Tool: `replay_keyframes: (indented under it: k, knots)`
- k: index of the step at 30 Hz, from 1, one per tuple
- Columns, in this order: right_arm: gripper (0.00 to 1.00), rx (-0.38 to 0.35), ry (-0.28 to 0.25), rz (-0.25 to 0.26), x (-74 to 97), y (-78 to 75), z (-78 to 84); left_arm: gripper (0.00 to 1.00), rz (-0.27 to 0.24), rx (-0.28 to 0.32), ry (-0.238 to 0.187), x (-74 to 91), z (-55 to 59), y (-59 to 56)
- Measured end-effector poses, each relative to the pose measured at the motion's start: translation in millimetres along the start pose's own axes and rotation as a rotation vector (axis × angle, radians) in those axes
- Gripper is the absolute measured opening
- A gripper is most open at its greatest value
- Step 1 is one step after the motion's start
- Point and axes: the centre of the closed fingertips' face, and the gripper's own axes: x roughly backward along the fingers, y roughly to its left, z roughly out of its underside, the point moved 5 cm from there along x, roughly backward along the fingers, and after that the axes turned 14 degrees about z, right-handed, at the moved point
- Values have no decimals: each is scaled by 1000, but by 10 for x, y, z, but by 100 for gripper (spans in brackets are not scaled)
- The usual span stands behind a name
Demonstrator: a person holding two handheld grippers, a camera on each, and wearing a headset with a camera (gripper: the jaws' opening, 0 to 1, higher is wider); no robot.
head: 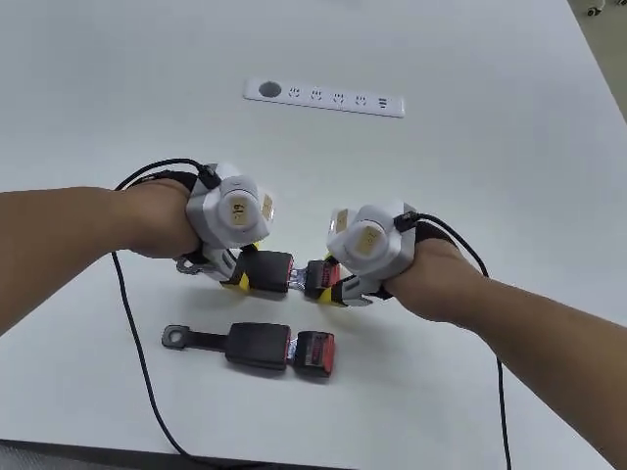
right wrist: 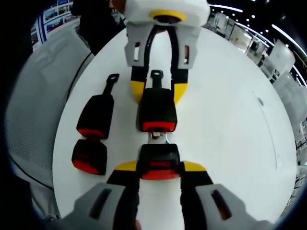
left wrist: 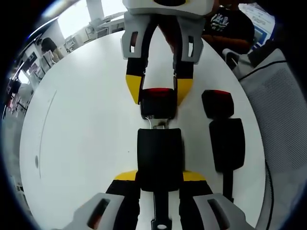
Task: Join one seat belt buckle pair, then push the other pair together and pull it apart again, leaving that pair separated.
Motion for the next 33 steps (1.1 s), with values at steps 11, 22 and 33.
replay_keyframes:
  k: [11,22,33]
  knots:
    - [31,-26,3,10,-71,23,-106,31,4,-14,20,-27,0,48]
    - [32,-15,1,14,-71,29,-128,31,-3,-12,15,-34,24,37]
    - [32,-18,3,17,-28,23,-84,31,-8,-8,8,-28,14,5]
